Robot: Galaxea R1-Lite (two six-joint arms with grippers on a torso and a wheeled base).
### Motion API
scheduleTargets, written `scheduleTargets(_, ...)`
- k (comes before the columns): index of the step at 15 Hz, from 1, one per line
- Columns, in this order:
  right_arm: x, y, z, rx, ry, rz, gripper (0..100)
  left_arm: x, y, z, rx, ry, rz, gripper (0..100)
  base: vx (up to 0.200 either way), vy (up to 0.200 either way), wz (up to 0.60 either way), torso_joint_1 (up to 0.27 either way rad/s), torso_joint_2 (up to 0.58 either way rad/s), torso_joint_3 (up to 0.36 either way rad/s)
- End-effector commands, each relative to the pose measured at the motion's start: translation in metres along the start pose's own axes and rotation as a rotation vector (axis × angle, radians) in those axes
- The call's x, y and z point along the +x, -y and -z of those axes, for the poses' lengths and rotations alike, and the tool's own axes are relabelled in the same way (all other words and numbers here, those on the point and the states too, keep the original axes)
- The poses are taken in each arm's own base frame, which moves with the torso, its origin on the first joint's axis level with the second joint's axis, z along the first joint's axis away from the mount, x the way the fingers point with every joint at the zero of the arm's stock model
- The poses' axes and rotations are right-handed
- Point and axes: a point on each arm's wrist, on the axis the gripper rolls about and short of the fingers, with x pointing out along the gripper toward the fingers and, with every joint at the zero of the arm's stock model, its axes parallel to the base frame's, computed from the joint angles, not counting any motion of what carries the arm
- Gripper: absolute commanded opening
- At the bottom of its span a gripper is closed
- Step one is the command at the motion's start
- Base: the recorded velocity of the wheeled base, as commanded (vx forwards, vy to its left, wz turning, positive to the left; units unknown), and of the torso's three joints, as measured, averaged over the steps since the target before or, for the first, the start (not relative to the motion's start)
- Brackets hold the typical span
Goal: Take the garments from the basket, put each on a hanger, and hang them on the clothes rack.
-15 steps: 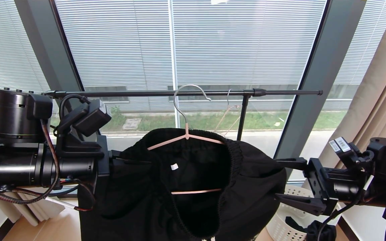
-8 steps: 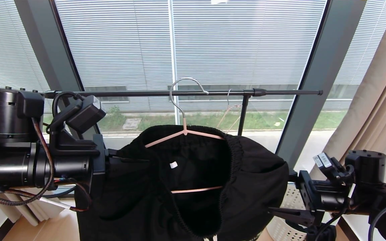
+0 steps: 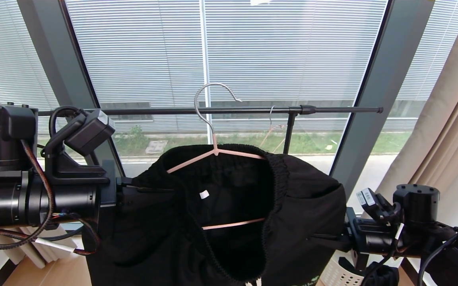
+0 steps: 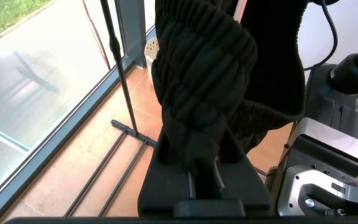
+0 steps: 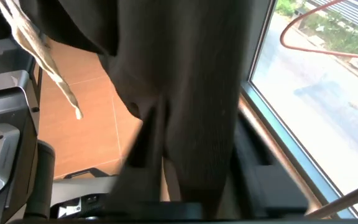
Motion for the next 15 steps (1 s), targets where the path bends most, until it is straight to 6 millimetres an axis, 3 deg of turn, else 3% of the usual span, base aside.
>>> scheduleTargets(1, -0.002, -0.002, 0.008, 0.026, -0.011, 0.005, 0, -0.003, 0.002, -0.002, 0.004, 0.012, -0.004, 0, 0.0, 0.0, 0.0, 0.0, 0.0, 0.0)
scheduleTargets(8, -0.015, -0.001, 0.01, 0.017, -0.007, 0.053, 0, -0.017, -0.001, 0.002, -0.041, 0.022, -0.057, 0, 0.0, 0.0, 0.0, 0.0, 0.0, 0.0)
scheduleTargets(12, -0.018, -0.013, 0.01, -0.053, -0.012, 0.043, 0, -0.016, -0.002, 0.004, -0.05, 0.016, -0.06, 0, 0.0, 0.0, 0.0, 0.0, 0.0, 0.0)
scheduleTargets(13, -0.019, -0.015, 0.009, -0.094, -0.004, 0.046, 100, -0.016, -0.002, 0.006, -0.058, 0.011, -0.061, 0, 0.0, 0.0, 0.0, 0.0, 0.0, 0.0)
scheduleTargets(15, -0.019, -0.016, 0.008, -0.109, 0.005, 0.041, 100, -0.019, -0.006, 0.008, -0.072, 0.011, -0.086, 0, 0.0, 0.0, 0.0, 0.0, 0.0, 0.0)
